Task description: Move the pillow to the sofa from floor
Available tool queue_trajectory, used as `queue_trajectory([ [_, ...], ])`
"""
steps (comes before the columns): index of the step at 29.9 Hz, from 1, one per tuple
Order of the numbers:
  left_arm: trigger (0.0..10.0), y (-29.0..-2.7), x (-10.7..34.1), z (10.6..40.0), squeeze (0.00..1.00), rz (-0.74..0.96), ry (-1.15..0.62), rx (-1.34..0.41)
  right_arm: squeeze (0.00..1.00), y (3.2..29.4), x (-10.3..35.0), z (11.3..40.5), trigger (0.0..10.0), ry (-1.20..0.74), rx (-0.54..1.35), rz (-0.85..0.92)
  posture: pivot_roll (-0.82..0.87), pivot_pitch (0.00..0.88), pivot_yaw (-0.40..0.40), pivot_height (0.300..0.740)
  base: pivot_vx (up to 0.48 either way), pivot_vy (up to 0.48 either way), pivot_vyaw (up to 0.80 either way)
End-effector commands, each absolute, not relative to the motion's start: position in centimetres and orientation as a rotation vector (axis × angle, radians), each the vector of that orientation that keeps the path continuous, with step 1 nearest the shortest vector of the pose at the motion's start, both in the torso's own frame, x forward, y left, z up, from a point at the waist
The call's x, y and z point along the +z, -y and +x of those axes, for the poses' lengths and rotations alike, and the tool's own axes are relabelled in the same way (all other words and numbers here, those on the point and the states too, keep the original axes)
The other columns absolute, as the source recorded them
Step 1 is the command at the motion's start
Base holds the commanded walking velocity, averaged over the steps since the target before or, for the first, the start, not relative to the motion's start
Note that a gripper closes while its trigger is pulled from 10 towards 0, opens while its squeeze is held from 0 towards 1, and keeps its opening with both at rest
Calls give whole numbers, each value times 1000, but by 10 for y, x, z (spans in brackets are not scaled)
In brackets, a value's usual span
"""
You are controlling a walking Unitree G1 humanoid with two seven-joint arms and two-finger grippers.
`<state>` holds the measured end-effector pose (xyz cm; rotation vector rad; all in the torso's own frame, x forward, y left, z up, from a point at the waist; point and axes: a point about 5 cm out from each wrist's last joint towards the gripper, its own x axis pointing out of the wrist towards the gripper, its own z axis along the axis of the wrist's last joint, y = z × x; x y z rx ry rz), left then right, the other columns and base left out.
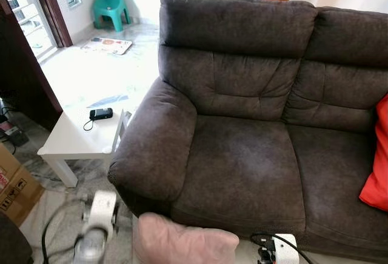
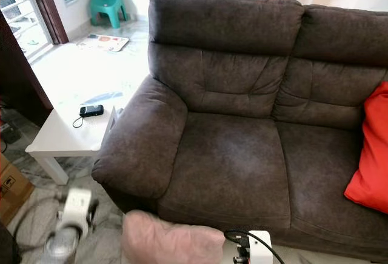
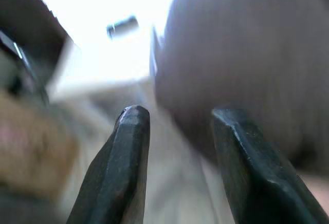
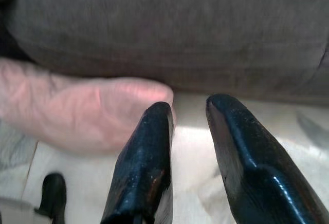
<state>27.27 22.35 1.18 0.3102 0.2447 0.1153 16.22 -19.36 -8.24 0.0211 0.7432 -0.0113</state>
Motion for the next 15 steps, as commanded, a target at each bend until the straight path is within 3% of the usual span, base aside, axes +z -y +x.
queue_trajectory([
  [1,10000,-216,22,279,0,323,-172,96,0,198,-52,208,10000,-519,-16,-13,22,0,-37,740,0,0,0],
  [2,10000,-216,22,279,0,323,-172,96,0,198,-52,208,10000,-519,-16,-13,22,0,-37,740,0,0,0],
  [3,10000,-211,34,286,0,321,-105,85,0,198,-6,258,10000,-254,-4,-40,23,0,-35,740,0,0,0],
  [4,10000,-208,39,288,0,323,-79,78,0,198,8,268,10000,-181,-6,-46,23,0,-35,740,0,0,0],
  [7,10000,-199,50,295,0,316,-18,54,0,196,28,279,10000,-57,-30,-48,25,0,-30,740,0,0,0],
  [15,10000,-193,65,297,0,300,61,61,0,186,44,285,10000,44,-24,-3,33,0,-36,740,0,0,0],
])
